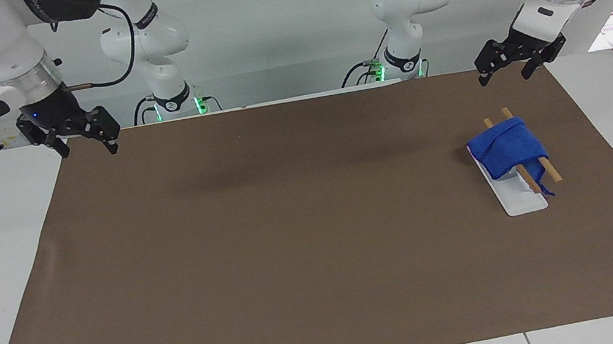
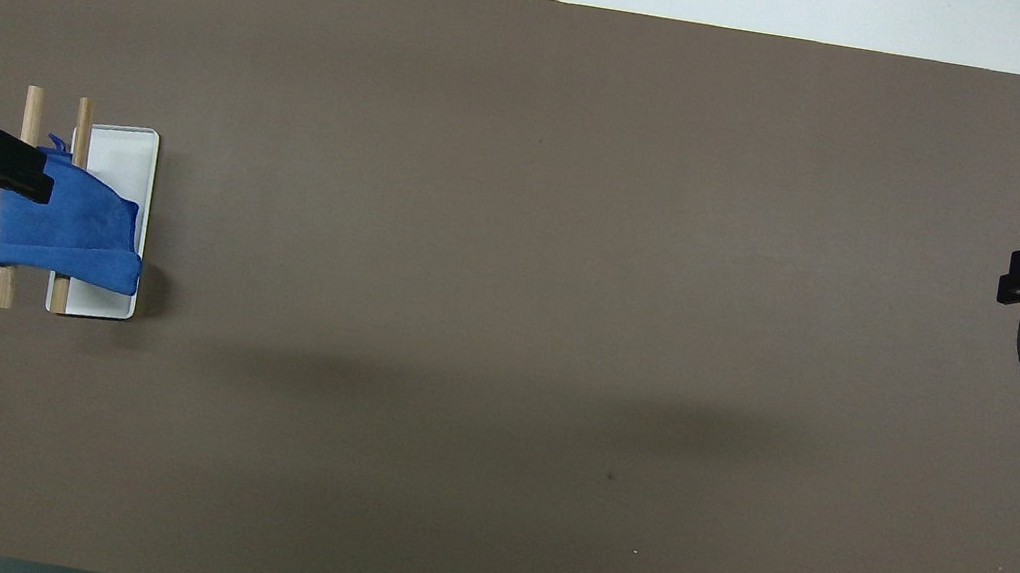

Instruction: Right arm passes towel to left arm to hang

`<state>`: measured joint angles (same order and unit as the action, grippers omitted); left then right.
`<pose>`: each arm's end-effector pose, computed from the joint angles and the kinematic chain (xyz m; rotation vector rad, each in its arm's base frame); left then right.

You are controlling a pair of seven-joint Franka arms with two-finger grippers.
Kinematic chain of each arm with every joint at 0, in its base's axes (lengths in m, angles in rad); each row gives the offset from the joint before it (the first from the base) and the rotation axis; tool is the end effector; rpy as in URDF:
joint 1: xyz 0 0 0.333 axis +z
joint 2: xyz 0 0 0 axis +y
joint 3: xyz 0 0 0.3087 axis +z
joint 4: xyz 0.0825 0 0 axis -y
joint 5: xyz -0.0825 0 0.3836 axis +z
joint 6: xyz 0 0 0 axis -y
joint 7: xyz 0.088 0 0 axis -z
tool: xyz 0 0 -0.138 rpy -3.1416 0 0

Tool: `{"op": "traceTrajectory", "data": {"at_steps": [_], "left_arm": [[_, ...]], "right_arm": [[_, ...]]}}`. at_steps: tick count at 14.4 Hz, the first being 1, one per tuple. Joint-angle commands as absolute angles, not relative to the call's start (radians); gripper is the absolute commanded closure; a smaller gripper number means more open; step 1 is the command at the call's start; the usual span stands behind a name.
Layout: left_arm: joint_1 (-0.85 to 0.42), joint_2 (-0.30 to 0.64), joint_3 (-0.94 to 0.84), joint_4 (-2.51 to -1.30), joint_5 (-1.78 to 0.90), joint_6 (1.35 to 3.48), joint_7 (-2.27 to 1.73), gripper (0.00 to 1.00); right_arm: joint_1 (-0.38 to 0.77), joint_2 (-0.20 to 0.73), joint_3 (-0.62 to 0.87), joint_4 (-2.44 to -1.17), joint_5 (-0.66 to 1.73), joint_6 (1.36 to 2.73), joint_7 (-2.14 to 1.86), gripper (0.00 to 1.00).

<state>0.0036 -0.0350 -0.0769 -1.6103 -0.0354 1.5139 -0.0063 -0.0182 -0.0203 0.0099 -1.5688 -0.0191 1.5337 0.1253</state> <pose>0.5332 -0.0449 0.5820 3.1080 -0.1054 -0.0976 0.5438 -0.0072 0.5951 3.1144 -0.2092 -0.0213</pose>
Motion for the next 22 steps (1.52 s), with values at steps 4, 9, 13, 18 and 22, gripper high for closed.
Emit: {"op": "traceTrajectory", "data": {"at_steps": [4,9,13,18,22], "left_arm": [[-0.051,-0.031,-0.064,-1.617,0.043,1.558,-0.02,0.0],[-0.046,-0.038,-0.066,-1.632,0.032,1.568,-0.003,0.0],[-0.049,-0.037,-0.066,-1.629,0.025,1.572,-0.002,0.0],[-0.046,-0.038,-0.066,-1.632,0.025,1.569,-0.002,0.0],[-0.046,-0.038,-0.066,-1.632,0.025,1.571,-0.002,0.0]], "right_arm": [[-0.02,-0.041,0.011,-1.592,-0.018,1.546,0.092,0.0],[-0.025,-0.041,0.011,-1.595,-0.018,1.545,0.092,0.0],[-0.025,-0.041,0.011,-1.595,-0.018,1.546,0.092,0.0],[-0.028,-0.041,0.011,-1.595,-0.018,1.546,0.094,0.0],[-0.017,-0.043,0.011,-1.597,-0.018,1.549,0.095,0.0]]}}
